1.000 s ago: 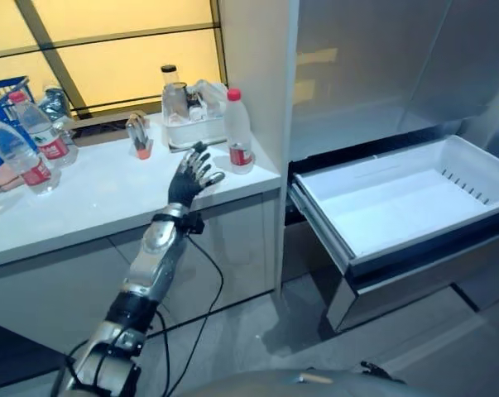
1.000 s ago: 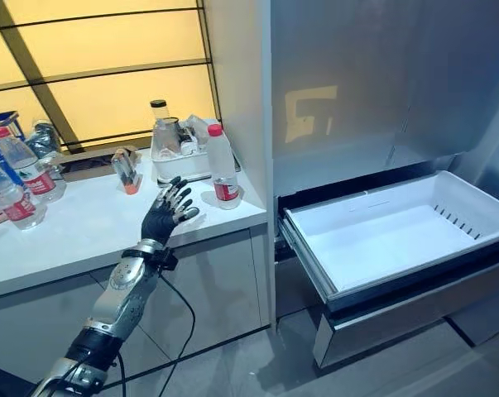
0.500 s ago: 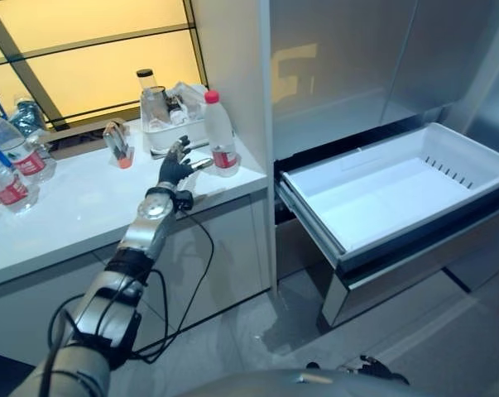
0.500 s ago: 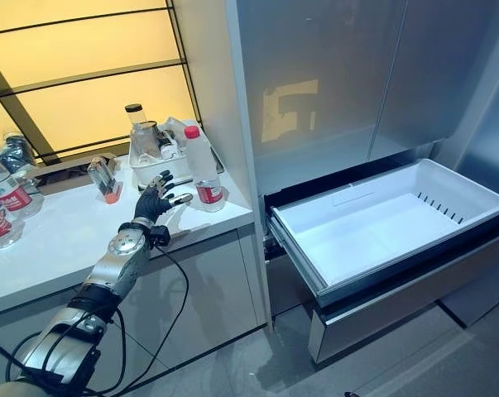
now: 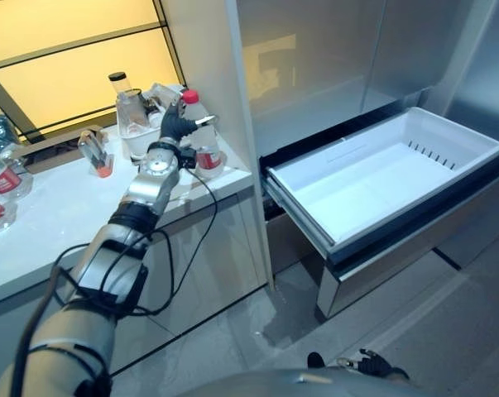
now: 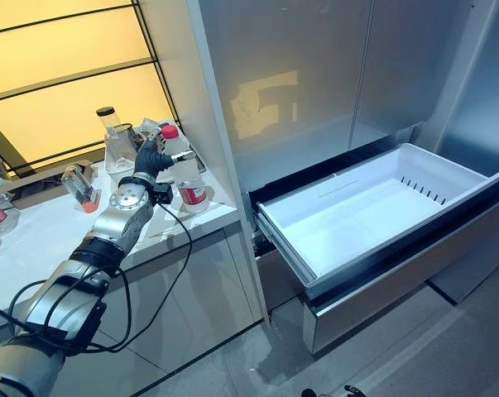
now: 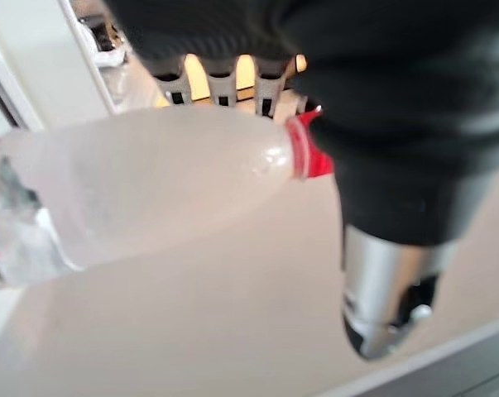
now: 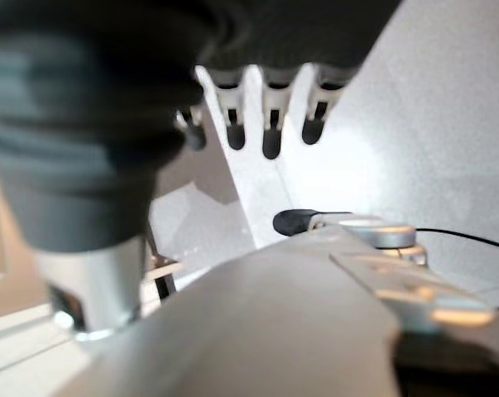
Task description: Take the drinks into the refrigerator
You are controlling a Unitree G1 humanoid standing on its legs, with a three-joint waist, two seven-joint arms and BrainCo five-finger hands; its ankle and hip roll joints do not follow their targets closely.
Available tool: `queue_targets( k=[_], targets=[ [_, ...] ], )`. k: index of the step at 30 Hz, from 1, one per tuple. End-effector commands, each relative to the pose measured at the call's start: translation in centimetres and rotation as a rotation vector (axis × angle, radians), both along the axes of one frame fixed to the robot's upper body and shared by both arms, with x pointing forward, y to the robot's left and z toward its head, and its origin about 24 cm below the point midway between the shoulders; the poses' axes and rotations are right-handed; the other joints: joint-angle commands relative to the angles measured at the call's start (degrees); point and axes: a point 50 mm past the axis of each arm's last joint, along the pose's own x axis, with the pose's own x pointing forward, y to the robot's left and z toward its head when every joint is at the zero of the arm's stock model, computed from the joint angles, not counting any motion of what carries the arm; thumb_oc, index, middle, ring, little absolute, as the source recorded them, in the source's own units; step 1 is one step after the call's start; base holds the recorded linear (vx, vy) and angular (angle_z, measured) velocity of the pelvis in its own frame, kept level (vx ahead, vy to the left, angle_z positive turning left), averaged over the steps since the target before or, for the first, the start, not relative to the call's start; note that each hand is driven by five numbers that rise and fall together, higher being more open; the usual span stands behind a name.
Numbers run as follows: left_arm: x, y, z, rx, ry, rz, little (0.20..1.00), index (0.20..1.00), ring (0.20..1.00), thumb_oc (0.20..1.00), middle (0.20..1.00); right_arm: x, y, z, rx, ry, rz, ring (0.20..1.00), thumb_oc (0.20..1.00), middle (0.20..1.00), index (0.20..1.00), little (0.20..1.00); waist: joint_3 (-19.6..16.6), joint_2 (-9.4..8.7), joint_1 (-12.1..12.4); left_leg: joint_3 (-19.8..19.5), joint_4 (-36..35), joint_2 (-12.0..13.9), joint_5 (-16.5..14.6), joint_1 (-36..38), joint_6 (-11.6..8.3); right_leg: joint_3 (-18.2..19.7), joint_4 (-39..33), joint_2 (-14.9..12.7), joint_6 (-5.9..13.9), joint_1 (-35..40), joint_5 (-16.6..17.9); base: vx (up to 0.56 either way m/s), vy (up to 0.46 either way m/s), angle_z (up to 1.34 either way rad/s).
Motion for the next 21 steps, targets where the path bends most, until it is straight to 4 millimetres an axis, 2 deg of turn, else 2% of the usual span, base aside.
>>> queue_targets(
  k=[1,11,13,14,17,21],
  targets=[
    [1.0,0.9,6.2,0.003,-0.161,0.042,1.000,1.000,1.000,1.000,1.000,-1.9,0.0,-0.4,-0.014,0.088,0.035,1.000,1.000,1.000,1.000,1.000,1.5,-0.27,-0.4,1.4,1.3,-3.2,-0.3,-1.7,3.91,1.6,5.8,0.6,2.45,3.4,-7.8,0.00,0.000,0.00],
    [1.3,1.1,2.5,0.034,-0.015,0.051,1.000,1.000,1.000,1.000,1.000,-1.3,-0.1,-0.3,-0.023,0.070,0.026,1.000,1.000,1.000,1.000,1.000,1.6,-0.13,-0.5,1.5,1.4,-3.2,-0.4,-1.6,3.93,1.8,6.0,0.8,2.29,3.3,-7.9,0.00,0.000,0.00],
    [1.2,1.5,1.0,0.032,0.037,0.065,1.000,1.000,1.000,1.000,1.000,-1.2,-0.3,-0.3,-0.027,0.066,0.015,1.000,1.000,1.000,1.000,1.000,1.7,-0.16,-0.6,1.7,1.5,-3.1,-0.4,-1.6,3.91,1.9,6.0,0.9,2.22,3.2,-7.9,0.00,0.000,0.00],
    [1.2,1.5,1.0,0.032,0.037,0.065,1.000,1.000,1.000,1.000,1.000,-1.2,-0.3,-0.3,-0.028,0.066,0.015,1.000,1.000,1.000,1.000,1.000,1.7,-0.14,-0.6,1.7,1.5,-3.1,-0.4,-1.6,3.91,2.0,6.0,0.9,2.22,3.2,-7.9,0.00,0.000,0.00],
    [0.9,1.9,-0.6,0.046,0.089,0.083,1.000,1.000,1.000,1.000,1.000,-1.3,-0.4,-0.3,-0.031,0.068,0.006,1.000,1.000,1.000,1.000,1.000,1.7,-0.15,-0.8,2.0,1.5,-3.0,-0.4,-1.6,3.81,2.1,6.0,1.1,2.12,3.2,-7.9,0.00,-0.008,-0.02],
    [0.8,1.8,-1.7,0.057,0.124,0.077,1.000,1.000,1.000,1.000,1.000,-1.4,-0.4,-0.3,-0.035,0.068,0.002,1.000,1.000,1.000,1.000,1.000,1.8,-0.24,-0.9,2.1,1.7,-2.9,-0.5,-1.6,3.78,2.4,6.1,1.3,2.04,3.1,-7.9,0.00,-0.009,-0.03]
  ],
)
